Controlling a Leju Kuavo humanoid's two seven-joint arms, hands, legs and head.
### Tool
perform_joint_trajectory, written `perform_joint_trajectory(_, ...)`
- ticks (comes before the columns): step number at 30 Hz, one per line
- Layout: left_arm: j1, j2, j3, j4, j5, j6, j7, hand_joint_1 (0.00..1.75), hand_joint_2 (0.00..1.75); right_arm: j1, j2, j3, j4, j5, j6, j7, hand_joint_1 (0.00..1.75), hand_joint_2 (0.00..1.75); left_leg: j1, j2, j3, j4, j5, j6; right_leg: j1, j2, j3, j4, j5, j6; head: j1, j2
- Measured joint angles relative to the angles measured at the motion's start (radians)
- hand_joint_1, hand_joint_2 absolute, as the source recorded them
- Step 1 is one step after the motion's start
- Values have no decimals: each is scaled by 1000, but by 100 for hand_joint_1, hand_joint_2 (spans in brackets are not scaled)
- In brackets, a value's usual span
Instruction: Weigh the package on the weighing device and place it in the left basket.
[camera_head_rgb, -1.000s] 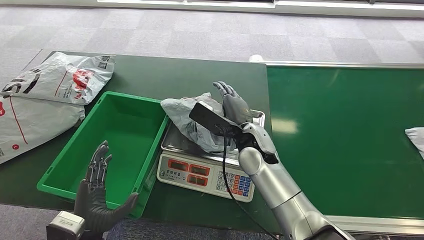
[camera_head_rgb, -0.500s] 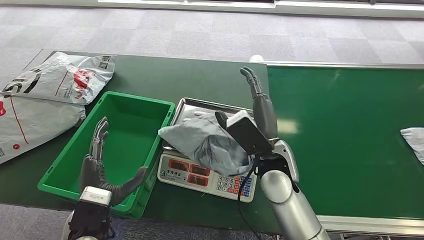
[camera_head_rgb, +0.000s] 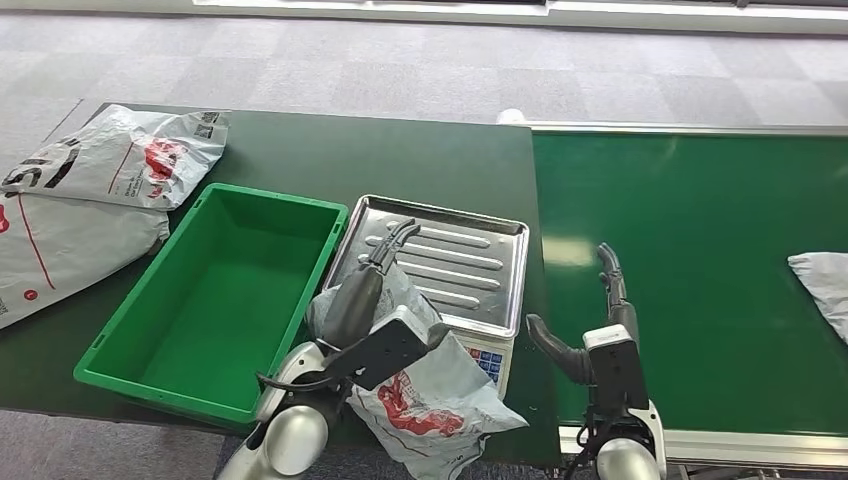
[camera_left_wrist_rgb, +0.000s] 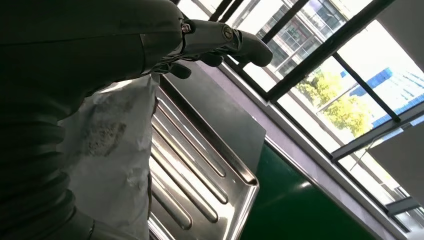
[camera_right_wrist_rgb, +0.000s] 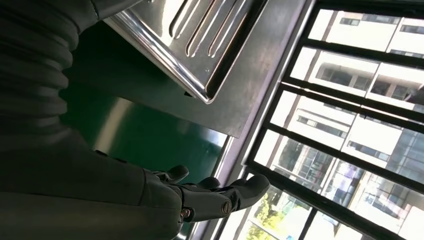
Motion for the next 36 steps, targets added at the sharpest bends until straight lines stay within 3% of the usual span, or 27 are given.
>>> perform_joint_trajectory(4,-72,-21,-117,209,50,30,-56,0,175,22,-20,14,18,-71,-89,-44,0,175,0,1,0,0,0,0,0,1,0,0,0,0,0,0)
perform_joint_trajectory(8,-96,-34,-187,329,51,40,-65,0,175,38,-32,22,19,-104,-137,-66,0,175,0,3,0,0,0,0,0,3,-1,1,0,0,0,0)
perform_joint_trajectory(23,-140,-40,-245,457,48,40,-63,0,175,56,-48,27,19,-112,-147,-71,0,175,0,3,0,0,0,0,0,3,-1,1,0,0,0,0)
perform_joint_trajectory(31,-130,-33,-248,474,-117,-17,96,0,175,96,-52,22,-5,-180,-253,-120,0,175,0,3,0,-1,0,0,0,3,-1,1,0,0,0,0)
perform_joint_trajectory(36,-84,-21,-212,449,-417,4,253,0,175,151,-45,-26,-80,-152,-271,-141,0,175,0,4,0,-1,-1,0,0,4,0,1,0,0,0,0)
